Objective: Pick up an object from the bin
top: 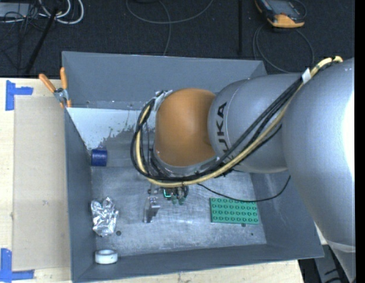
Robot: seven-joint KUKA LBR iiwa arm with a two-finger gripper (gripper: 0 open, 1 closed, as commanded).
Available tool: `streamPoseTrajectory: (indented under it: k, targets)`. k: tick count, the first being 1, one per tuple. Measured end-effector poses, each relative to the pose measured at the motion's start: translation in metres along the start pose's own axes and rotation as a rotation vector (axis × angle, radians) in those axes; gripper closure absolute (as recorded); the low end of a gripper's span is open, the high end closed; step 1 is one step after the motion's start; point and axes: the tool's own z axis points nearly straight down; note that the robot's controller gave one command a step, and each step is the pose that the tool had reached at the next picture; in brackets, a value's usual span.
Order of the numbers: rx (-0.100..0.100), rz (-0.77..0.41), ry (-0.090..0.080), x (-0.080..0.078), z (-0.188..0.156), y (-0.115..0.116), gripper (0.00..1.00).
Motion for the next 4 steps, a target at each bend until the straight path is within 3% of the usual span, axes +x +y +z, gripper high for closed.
streamPoseTrajectory:
  k: [1, 2, 3, 4]
  targets:
    - [-0.002, -0.025, -0.014, 0.015, 0.059, 0.073, 0.00]
    - [-0.004, -0.018, -0.014, 0.013, 0.055, 0.071, 1.00]
    - [-0.005, -0.016, -0.014, 0.013, 0.055, 0.071, 1.00]
    - [-0.004, -0.057, -0.016, 0.050, -0.065, 0.082, 1.00]
